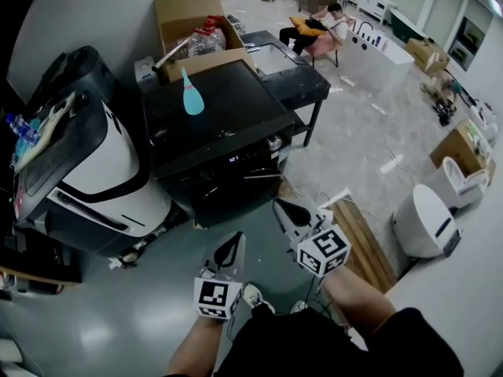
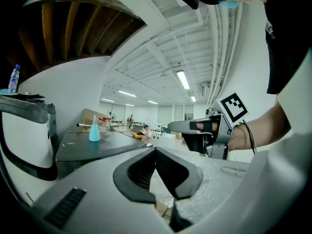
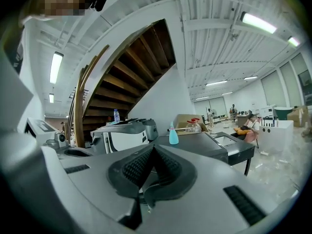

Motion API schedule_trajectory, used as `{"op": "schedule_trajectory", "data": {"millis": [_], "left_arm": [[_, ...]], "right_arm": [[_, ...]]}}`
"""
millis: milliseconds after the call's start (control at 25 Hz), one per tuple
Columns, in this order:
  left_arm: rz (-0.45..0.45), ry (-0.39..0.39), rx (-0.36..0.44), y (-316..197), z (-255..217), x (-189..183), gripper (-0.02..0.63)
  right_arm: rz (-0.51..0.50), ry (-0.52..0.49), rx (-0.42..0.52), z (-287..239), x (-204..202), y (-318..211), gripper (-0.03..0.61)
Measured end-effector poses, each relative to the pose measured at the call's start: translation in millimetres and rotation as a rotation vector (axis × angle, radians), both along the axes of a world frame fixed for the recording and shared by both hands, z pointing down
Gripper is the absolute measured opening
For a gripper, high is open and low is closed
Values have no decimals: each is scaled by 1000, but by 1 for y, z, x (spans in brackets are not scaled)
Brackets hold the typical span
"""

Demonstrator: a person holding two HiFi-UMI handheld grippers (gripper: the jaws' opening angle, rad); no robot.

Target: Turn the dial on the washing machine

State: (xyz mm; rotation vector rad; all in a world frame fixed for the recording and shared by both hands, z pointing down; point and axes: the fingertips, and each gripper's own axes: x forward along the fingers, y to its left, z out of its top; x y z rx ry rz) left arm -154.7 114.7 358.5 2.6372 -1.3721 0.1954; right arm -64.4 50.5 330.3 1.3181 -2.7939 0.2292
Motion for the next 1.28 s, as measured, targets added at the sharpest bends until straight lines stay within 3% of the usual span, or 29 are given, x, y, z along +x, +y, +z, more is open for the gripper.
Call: {"op": "schedule_trajectory", "data": {"millis": [360,680,1280], "left_arm": [[-53,-32,-18,76,-3,64,5],[-62,-61,31,129,-8,106,5],[-92,-59,11,169,7,131,5]], "right_arm": [[-64,10,14,1,53,78,-3],[-77,19,-6,3,94,131,-3],[-89,20,-50,29,122,168,-3]]}}
